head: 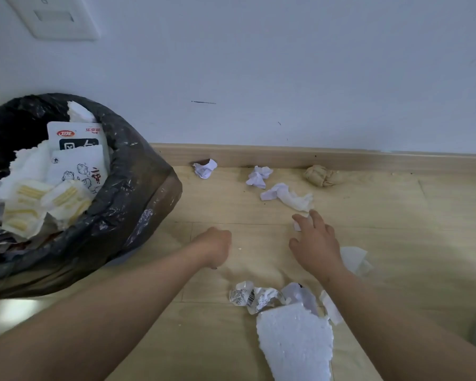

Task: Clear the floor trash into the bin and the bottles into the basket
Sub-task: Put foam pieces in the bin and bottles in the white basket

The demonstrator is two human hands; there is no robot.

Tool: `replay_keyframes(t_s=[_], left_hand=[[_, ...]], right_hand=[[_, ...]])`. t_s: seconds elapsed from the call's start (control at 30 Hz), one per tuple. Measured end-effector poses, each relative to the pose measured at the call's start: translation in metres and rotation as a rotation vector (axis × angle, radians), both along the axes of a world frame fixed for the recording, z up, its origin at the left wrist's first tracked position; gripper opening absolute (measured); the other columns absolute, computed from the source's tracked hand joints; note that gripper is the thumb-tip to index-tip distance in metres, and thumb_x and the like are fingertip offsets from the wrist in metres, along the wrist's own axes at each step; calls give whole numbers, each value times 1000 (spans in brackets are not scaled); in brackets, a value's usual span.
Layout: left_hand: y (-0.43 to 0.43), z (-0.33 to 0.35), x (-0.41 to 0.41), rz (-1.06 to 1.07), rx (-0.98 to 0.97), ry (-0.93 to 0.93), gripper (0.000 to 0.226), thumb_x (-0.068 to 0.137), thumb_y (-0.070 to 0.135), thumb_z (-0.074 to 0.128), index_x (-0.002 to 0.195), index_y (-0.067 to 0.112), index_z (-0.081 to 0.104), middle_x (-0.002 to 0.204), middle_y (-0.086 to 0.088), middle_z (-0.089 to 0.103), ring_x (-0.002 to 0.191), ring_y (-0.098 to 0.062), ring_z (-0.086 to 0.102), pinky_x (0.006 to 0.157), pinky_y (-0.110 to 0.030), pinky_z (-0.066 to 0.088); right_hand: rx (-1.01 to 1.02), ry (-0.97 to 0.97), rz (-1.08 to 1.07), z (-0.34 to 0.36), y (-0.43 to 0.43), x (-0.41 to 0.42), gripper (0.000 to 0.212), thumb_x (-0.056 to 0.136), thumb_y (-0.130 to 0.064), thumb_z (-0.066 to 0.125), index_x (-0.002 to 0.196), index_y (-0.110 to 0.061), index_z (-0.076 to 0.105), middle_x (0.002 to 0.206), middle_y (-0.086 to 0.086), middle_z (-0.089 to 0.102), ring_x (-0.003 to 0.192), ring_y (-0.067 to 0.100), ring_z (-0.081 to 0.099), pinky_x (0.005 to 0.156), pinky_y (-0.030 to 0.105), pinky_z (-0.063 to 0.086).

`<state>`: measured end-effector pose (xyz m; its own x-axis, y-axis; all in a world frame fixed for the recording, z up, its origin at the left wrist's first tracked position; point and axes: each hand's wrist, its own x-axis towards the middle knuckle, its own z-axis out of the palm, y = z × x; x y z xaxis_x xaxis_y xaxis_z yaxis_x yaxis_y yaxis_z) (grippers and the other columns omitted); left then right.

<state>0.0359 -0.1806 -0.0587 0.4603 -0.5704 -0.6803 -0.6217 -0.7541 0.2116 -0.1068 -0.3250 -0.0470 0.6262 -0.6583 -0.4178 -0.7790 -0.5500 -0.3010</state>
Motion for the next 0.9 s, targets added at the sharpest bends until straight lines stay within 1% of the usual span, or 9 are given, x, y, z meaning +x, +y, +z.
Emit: replay_keyframes(t_s=[0.07,0.2,0.3,0.37,0.47,0.57,0.67,0.77,0.9], left_hand=[[-13,5,7,11,-64,40,30,89,-3,40,110,10,57,121,-14,45,98,-37,61,76,-37,54],[-40,9,14,23,-271,-94,38,89,4,39,114,25,57,117,-5,44,98,-27,56,79,-34,49],[-58,8,14,107,-376,-168,41,89,12,36,123,30,50,109,1,44,81,-22,51,63,-30,38],[-71,4,15,169,-413,-211,44,89,15,33,130,29,41,113,-2,41,80,-23,47,61,-30,33],[-89,-4,26,140,-435,-251,57,87,6,36,137,34,31,130,-4,34,97,-28,54,68,-35,41],[-104,-12,36,86,-420,-193,59,86,9,41,136,38,30,138,4,30,101,-24,57,74,-36,48],[-111,-22,40,81,-432,-162,35,90,21,42,123,35,42,137,10,37,99,-20,58,69,-31,45],[-108,-28,39,49,-436,-247,24,94,25,42,117,22,47,134,5,39,102,-25,56,68,-30,40],[-86,-28,31,117,-481,-305,18,94,28,46,102,15,57,111,-2,50,92,-28,57,63,-29,34]], right_hand=[[34,52,-4,-4,0,3,54,89,-19,46,141,-25,32,152,4,19,133,33,27,104,41,33],[-142,22,65,-17,9,-2,34,91,-15,42,124,-19,47,127,3,45,115,29,41,88,36,41],[-19,-62,-48,-25,16,-2,19,90,-11,43,105,-11,55,111,8,55,103,29,52,81,35,41],[47,-56,-87,-27,16,-2,11,87,-11,45,95,-13,53,105,8,56,98,29,54,80,36,43],[117,-28,-76,-29,9,1,5,87,-14,45,84,-18,47,102,7,53,99,29,53,82,36,43],[220,-24,-63,-30,-1,4,27,84,-15,48,66,-26,32,92,4,46,96,27,51,83,35,43],[240,3,-45,-31,-5,7,31,84,-18,49,64,-27,27,90,3,45,86,25,47,78,33,41],[236,20,-53,-32,-6,11,31,84,-19,49,64,-26,26,95,8,49,96,31,53,79,34,42],[246,33,-44,-30,-7,12,15,84,-19,48,75,-19,37,98,10,50,100,32,53,77,34,40]])
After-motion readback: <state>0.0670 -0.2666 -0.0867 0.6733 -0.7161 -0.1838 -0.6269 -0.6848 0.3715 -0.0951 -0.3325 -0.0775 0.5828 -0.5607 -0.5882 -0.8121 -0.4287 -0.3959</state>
